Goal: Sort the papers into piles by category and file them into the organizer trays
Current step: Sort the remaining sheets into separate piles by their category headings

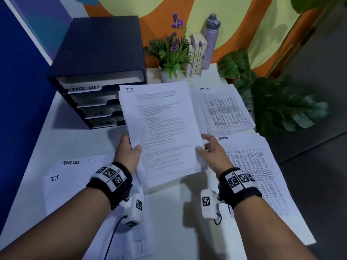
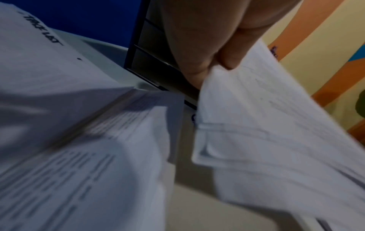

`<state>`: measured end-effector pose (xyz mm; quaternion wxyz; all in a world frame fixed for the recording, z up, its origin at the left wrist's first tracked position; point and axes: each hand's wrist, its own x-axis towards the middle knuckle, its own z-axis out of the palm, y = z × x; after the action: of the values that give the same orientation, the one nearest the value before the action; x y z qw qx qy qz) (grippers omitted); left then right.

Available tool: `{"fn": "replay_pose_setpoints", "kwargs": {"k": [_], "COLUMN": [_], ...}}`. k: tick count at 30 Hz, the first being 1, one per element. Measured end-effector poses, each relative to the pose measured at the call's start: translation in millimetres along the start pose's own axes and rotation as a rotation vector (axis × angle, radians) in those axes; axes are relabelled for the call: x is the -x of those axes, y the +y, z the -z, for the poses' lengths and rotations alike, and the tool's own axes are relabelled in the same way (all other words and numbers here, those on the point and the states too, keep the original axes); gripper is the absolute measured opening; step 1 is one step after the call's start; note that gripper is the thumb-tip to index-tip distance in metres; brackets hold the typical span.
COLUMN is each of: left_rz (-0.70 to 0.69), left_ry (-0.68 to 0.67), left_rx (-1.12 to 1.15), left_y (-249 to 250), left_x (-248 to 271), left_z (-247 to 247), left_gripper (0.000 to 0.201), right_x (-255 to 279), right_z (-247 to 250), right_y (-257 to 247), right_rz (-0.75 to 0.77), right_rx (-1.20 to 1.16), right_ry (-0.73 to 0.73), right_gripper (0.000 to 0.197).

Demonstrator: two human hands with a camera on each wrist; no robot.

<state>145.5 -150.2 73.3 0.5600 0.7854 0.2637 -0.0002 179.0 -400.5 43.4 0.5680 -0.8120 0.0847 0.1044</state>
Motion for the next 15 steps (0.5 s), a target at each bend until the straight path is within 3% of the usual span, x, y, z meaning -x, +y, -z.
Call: {"fn": "replay_pose_setpoints", "kwargs": {"k": [2,5,7,12,15], "left_rz": [0.012,0.006,-0.066,-0.200,-0.182], "left_ry": [-0.091,-0.359,-0.440,-0.289,-0.253], "left_rx": [0.026,-0.015,-0.118,-0.350,-0.389], "left_y": [-6,-15,-12,13,18], "left_x": [-10,-16,-16,-31,-53], "left_z": [-11,-34,-53,-84,-91], "left_gripper": [0.041,0.088,0.099,0.051,0.044], "right_x": [-1,-11,-22,-52,-78], "right_z": [4,16,25,35,30], "right_y": [23,47,54,45,37], "right_rz": [-0.056,-0.075,-0.075,-0.032,0.007], "right_rx": [0.000,0.064,0.068,0.032,0.079], "right_ry": [0.012,0.213,0.283,0.414,0.404], "right_gripper": [0.042,0.039,0.037,0.032,0.025]}}
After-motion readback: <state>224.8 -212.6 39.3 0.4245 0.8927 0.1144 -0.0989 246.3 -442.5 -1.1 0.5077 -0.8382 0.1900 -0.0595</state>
